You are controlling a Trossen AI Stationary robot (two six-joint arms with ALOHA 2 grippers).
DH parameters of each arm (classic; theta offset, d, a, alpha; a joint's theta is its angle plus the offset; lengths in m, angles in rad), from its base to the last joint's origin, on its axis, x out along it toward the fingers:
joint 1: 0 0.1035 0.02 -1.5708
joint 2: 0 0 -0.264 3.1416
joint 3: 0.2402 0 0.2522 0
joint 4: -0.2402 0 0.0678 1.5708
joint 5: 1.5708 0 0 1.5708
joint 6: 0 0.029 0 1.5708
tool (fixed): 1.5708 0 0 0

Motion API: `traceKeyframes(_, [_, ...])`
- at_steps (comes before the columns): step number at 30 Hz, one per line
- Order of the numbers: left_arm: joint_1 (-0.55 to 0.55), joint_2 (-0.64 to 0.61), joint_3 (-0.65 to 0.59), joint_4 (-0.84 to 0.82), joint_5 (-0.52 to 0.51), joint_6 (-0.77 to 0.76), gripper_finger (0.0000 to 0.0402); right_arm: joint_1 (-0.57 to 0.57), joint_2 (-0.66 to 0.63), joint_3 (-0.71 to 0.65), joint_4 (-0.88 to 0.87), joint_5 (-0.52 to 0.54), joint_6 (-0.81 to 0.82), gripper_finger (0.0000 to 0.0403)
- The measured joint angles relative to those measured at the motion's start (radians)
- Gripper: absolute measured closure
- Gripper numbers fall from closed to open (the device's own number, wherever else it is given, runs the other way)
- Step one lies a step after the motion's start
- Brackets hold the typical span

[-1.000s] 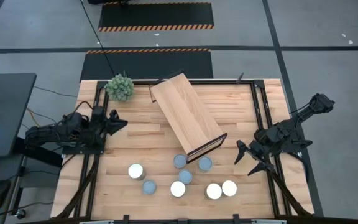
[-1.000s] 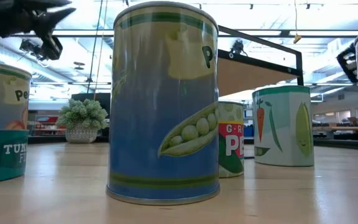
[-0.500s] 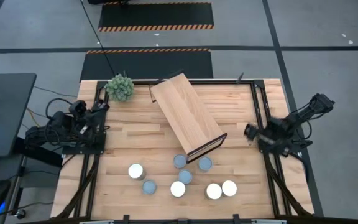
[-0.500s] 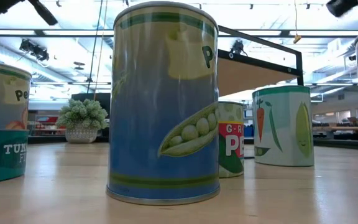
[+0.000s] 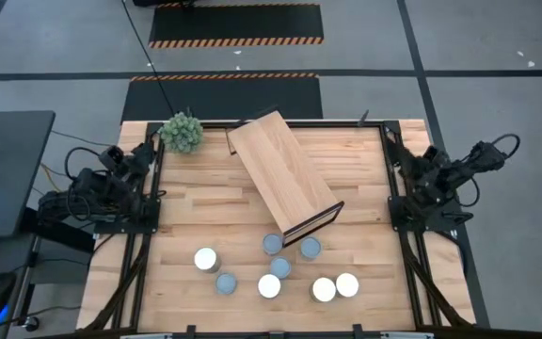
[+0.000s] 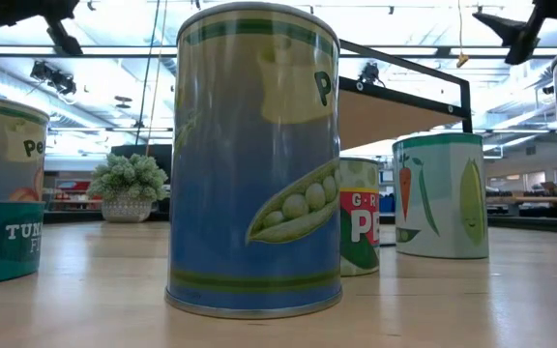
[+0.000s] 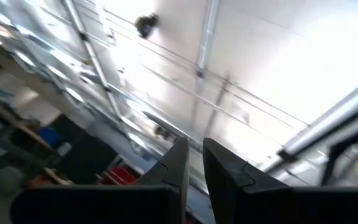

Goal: Pick and place cans onto a shelf
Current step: Put the blue-yellow can on the shelf

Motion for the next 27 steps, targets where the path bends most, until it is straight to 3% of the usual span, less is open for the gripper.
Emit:
traceKeyframes(4, [0.000,0.000,0.000,0.000,-0.096,0.001,0.0349,0.000,0.000,0.056,0.000,0.080,0.022,0.0055])
traceKeyframes(12, [0.000,0.000,0.000,0.000,-0.101,0.000,0.0349,0.000,0.000,0.091,-0.008,0.188,-0.156,0.0055])
traceKeyframes(21, [0.000,0.000,0.000,-0.010,-0.092,0.001,0.0349,-0.029,0.000,0.090,-0.010,0.651,-0.180,0.0055])
traceKeyframes(27, [0.000,0.000,0.000,-0.019,-0.091,0.000,0.0349,-0.029,0.000,0.089,-0.023,0.653,-0.197,0.0055])
